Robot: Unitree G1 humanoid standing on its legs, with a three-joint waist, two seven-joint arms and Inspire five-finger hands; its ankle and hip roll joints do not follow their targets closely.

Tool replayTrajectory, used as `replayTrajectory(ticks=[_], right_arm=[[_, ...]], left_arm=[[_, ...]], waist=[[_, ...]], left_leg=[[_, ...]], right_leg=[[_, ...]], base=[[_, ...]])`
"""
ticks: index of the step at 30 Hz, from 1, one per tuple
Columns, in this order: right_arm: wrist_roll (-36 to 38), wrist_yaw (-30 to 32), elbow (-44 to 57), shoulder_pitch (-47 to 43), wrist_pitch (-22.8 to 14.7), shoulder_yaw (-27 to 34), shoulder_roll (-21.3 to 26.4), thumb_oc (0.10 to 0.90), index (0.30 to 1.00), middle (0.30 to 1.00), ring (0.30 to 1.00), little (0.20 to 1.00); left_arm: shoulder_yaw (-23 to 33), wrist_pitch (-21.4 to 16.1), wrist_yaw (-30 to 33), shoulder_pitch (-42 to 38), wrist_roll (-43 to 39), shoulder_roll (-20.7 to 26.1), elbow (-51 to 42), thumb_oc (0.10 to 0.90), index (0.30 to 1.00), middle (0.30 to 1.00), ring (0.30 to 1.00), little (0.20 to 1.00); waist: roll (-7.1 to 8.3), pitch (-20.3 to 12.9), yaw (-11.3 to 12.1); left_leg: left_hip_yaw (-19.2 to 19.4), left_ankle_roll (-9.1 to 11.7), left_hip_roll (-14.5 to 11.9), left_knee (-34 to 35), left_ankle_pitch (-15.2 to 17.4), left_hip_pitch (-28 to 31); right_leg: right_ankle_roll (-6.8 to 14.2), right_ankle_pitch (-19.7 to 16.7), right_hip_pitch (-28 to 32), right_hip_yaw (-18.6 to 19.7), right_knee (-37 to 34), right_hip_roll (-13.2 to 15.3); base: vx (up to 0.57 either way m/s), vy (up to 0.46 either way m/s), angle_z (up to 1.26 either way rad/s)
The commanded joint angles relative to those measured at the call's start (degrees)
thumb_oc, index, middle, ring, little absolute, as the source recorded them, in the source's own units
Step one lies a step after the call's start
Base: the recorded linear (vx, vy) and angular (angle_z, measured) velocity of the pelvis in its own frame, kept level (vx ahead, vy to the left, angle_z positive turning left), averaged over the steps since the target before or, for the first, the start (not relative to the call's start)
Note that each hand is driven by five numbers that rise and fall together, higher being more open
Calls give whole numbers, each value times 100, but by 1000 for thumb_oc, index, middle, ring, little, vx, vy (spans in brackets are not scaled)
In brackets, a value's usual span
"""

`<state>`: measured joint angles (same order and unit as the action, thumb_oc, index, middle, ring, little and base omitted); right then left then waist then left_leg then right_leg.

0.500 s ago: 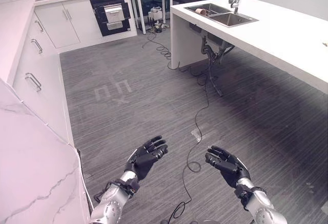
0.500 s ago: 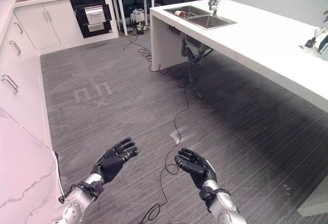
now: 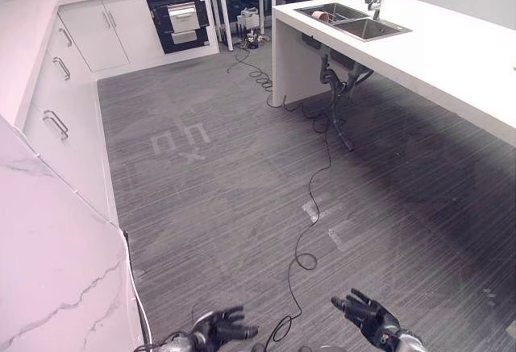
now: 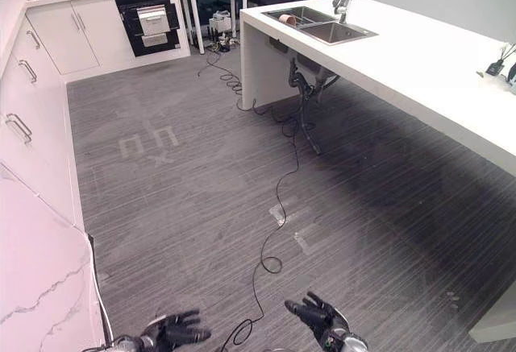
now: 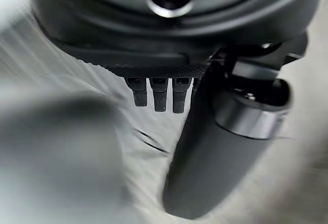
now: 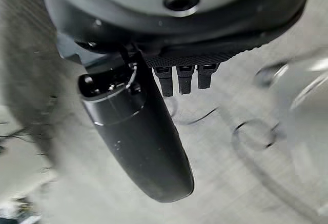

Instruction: Place the dishes in the dishwasher.

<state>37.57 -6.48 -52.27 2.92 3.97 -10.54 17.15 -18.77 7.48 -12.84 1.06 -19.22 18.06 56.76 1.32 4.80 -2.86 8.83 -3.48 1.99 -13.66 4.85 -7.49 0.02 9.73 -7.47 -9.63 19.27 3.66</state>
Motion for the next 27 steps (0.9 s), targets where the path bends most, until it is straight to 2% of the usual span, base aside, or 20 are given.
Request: replayTrajectory(ticks=[1,6,12,13,15,16,17,18,21,23,24,25,27], right_arm=[[-356,-311,-103,-405,-364,35,12,800,900,900,900,900],[-765,-422,-765,-472,-559,-47,-101,800,900,900,900,900],[-751,-494,-1162,-553,-675,-102,-113,800,900,900,900,900],[-827,-512,-1177,-614,-705,-103,-74,800,900,900,900,900],[-904,-485,-1151,-676,-790,-121,-12,800,900,900,900,900],[-906,-437,-1150,-736,-821,-82,52,800,900,900,900,900],[-895,-438,-1221,-786,-888,-33,74,800,900,900,900,900],[-887,-440,-1231,-793,-906,-27,76,800,900,900,900,900],[-850,-381,-1173,-834,-932,18,34,800,900,900,900,900],[-743,-268,-1067,-801,-1011,-10,19,800,900,900,900,900],[-689,-237,-1058,-773,-1082,-17,25,800,900,900,900,900],[-614,-258,-1101,-714,-1241,-1,42,800,900,900,900,900],[-650,-293,-1116,-675,-1376,13,46,800,900,900,900,900]], left_arm=[[64,-651,-52,-488,15,-181,-183,800,900,900,900,900],[52,-826,-61,-511,219,-305,287,800,900,900,900,900],[139,-1015,206,-504,131,-399,768,800,900,900,900,900],[204,-1140,283,-517,65,-439,796,800,900,900,900,900],[259,-1253,379,-536,-20,-462,778,800,900,900,900,900],[360,-1281,459,-558,-92,-465,689,800,900,900,900,900],[462,-1305,424,-542,-112,-470,624,800,900,900,900,900],[474,-1310,415,-537,-116,-473,613,800,900,900,900,900],[514,-1330,355,-442,-153,-527,534,800,900,900,900,900],[499,-1378,365,-381,-289,-548,507,800,900,900,900,900],[485,-1440,391,-363,-343,-558,521,800,900,900,900,900],[493,-1581,377,-349,-415,-567,616,800,900,900,900,900],[522,-1700,391,-318,-457,-578,643,800,900,900,900,900]], waist=[[-6,-145,62],[-4,-145,127],[-1,-147,153],[75,-77,186],[238,66,265],[253,309,358],[152,400,427],[135,418,438],[-85,435,590],[-346,432,710],[-406,421,744],[-446,393,762],[-453,364,744]], left_leg=[[70,398,-369,-353,258,59],[126,419,-448,-353,232,59],[104,481,-483,-353,162,187],[187,443,-391,-353,65,314],[274,459,-245,-353,-493,411],[158,622,-331,-1295,-1066,-203],[189,686,-415,-1350,-1359,-565],[192,697,-430,-1356,-1375,-584],[330,709,-498,-354,-1759,-697],[269,799,-873,-353,-1810,-1339],[305,871,-1038,-353,-1864,-1598],[517,957,-1296,-353,-1850,-1880],[773,949,-1429,-353,-1800,-1902]], right_leg=[[603,-497,107,-139,-208,121],[593,-482,146,-280,-208,142],[506,-418,189,-327,-208,105],[433,-397,237,-320,-208,170],[303,-349,327,-241,-208,295],[155,-349,455,-182,-208,251],[117,-319,554,-132,-208,141],[113,-310,579,-127,-208,124],[151,-179,819,-76,-208,-81],[170,-17,1062,-27,-208,-359],[169,60,1172,-10,-208,-427],[168,206,1354,-58,-208,-450],[180,297,1458,-111,-208,-437]], base=[[34,-73,15],[18,-73,8],[44,-101,6],[113,-119,-4],[111,-123,-18],[179,-99,-40],[179,-71,-29],[240,32,-2],[342,125,-3],[535,233,-8],[634,286,-9],[530,244,-8],[392,203,-15]])
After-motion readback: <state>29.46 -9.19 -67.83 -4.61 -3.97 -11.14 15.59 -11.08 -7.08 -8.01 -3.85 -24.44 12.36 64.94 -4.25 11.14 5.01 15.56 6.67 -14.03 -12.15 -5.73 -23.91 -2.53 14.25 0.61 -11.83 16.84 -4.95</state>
